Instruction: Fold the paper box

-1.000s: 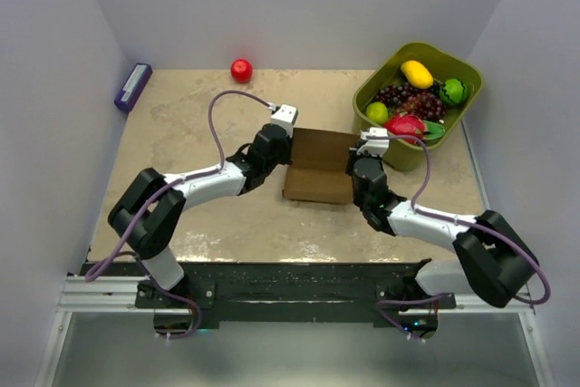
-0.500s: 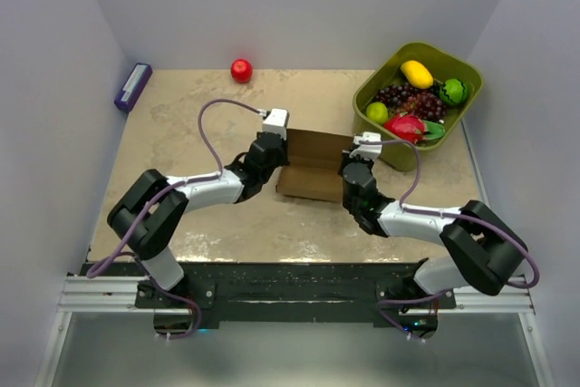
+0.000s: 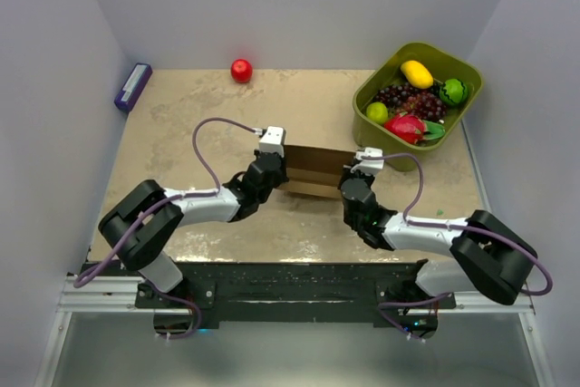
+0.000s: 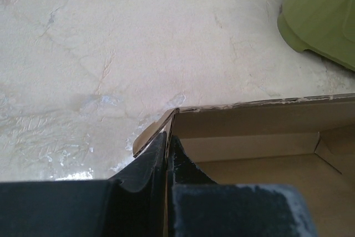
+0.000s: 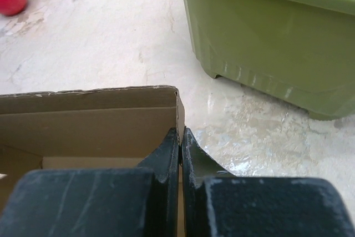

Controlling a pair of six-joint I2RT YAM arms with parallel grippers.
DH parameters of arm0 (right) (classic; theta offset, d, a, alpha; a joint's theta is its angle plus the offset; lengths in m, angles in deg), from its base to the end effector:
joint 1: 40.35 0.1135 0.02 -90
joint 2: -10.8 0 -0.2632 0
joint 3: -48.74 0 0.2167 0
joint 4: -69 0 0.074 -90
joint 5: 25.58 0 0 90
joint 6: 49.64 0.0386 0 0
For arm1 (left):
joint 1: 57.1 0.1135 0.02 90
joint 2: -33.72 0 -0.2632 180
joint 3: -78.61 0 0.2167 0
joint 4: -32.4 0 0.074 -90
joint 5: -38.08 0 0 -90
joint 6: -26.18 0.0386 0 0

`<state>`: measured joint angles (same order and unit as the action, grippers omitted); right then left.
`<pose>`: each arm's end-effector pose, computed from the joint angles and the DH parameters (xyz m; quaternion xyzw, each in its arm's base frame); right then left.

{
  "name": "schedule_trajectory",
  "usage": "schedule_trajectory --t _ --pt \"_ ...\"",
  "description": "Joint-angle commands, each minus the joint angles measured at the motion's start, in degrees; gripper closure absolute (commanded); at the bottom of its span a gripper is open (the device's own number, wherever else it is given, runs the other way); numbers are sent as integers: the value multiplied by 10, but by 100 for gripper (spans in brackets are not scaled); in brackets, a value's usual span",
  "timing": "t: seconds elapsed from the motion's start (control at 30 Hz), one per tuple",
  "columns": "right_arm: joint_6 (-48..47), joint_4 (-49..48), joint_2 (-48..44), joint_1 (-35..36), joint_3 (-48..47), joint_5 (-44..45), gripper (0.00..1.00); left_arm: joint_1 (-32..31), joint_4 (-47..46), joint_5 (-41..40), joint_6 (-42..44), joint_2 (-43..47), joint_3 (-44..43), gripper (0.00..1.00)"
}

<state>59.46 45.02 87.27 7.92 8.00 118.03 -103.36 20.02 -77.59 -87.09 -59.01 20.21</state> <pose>0.1758 0.1504 0.2231 0.1010 0.7418 0.0213 0.6627 0.2281 -0.2141 0.2135 0.0392 0.8166 -0.1598 0.5532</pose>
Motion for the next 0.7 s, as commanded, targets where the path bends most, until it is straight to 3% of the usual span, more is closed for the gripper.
schedule_trajectory --t 0.0,0.13,0.23,0.27,0.33,0.37,0.47,0.67 --pt "65 -13 -17 37 6 -58 100 -50 -22 70 -44 11 31 100" --pt "75 17 -16 41 -12 -61 97 -55 -30 68 -30 15 40 100" --pt "98 57 -34 44 -17 -61 81 -66 -42 40 -19 22 60 100" --pt "111 66 -42 44 -17 -66 69 -69 -46 23 -16 26 65 100" --pt "119 95 -68 44 -14 -75 59 -74 -63 10 -9 31 86 100" --pt "127 108 -77 44 -14 -84 48 -77 -68 0 -6 35 92 100" --pt "141 167 -116 45 -14 -104 37 -88 -89 -17 8 46 117 100" --pt "149 269 -226 45 9 -161 25 -116 -132 -55 43 67 160 100"
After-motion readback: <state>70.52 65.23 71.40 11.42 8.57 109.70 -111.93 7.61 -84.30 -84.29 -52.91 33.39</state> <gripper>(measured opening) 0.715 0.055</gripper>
